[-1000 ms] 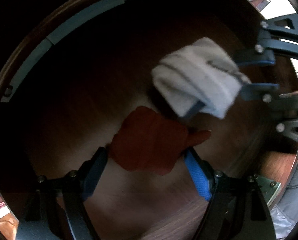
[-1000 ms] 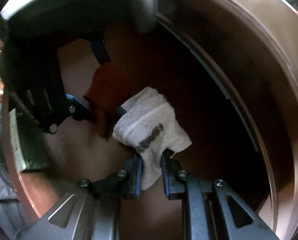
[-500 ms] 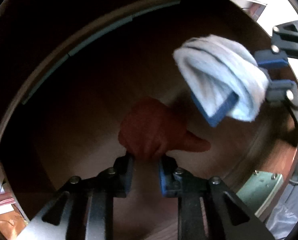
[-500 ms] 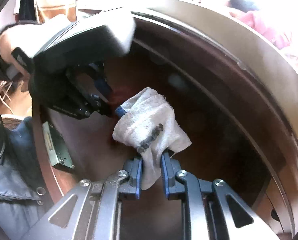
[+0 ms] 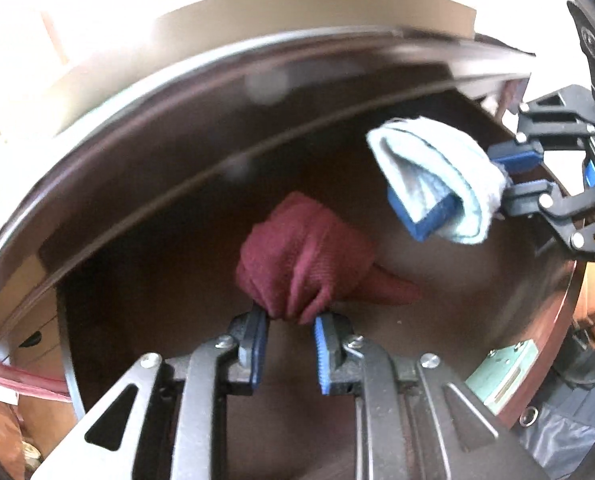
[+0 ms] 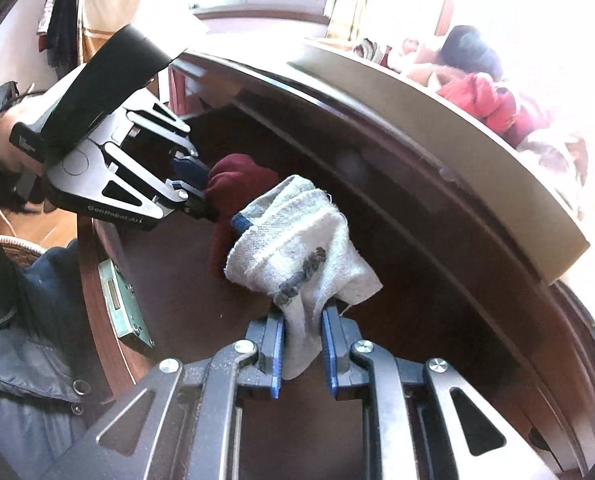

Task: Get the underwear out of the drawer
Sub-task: 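Lift both held socks out of the drawer toward the tray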

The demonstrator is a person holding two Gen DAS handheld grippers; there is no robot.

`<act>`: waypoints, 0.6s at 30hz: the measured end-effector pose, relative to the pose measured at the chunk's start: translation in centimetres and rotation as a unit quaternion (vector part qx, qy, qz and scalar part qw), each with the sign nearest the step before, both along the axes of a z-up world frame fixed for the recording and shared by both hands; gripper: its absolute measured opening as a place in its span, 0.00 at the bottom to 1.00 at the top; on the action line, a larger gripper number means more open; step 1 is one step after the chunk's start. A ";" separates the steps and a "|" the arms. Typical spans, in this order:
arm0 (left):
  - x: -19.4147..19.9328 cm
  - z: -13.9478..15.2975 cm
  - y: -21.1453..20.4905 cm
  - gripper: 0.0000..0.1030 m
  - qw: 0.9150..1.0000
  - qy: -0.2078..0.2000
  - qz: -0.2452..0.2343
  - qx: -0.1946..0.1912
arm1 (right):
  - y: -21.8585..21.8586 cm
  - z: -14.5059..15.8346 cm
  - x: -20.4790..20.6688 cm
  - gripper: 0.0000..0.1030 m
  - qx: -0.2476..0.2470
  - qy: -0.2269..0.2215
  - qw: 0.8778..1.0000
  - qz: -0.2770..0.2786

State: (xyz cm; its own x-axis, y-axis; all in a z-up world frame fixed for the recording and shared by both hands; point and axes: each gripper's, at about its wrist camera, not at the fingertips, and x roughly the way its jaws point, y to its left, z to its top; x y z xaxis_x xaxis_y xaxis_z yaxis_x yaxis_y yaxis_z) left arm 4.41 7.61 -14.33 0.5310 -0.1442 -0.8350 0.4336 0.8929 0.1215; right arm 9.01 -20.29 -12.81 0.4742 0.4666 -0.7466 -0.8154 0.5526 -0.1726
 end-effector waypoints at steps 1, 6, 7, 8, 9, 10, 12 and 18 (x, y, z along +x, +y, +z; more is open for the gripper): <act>-0.5 -0.3 0.4 0.18 1.000 -0.010 0.003 -0.002 | 0.1 0.3 -0.5 0.17 0.004 -0.006 1.000 0.000; -2.3 0.7 1.6 0.18 0.998 -0.050 0.026 -0.009 | -1.2 1.5 -2.0 0.17 0.021 -0.031 0.999 0.002; -2.8 0.1 0.3 0.18 0.998 -0.057 0.030 -0.010 | -1.3 1.5 -2.2 0.17 0.025 -0.037 0.999 0.002; -3.1 0.1 0.0 0.18 0.997 -0.064 0.034 -0.011 | -1.4 2.1 -3.3 0.17 0.029 -0.043 0.999 0.002; -2.8 1.4 0.8 0.18 0.997 -0.070 0.036 -0.012 | -2.1 2.3 -4.0 0.17 0.033 -0.049 0.998 0.002; -3.1 2.2 0.8 0.18 0.996 -0.077 0.039 -0.011 | -2.7 2.3 -4.2 0.17 0.037 -0.057 0.998 0.001; -3.9 3.0 0.9 0.18 0.995 -0.092 0.042 -0.007 | -3.3 1.9 -3.7 0.17 0.046 -0.067 0.997 0.000; -6.5 5.6 0.5 0.18 0.990 -0.133 0.053 -0.002 | -4.5 5.4 -4.7 0.17 0.069 -0.089 0.994 -0.001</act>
State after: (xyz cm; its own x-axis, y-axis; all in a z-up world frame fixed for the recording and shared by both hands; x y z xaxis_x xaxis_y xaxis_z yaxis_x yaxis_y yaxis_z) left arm -2.13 8.16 -8.73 0.7441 -0.0783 -0.6635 0.2901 0.9325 0.2152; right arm 4.27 -24.81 -7.38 0.5940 0.5579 -0.5796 -0.7774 0.5833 -0.2352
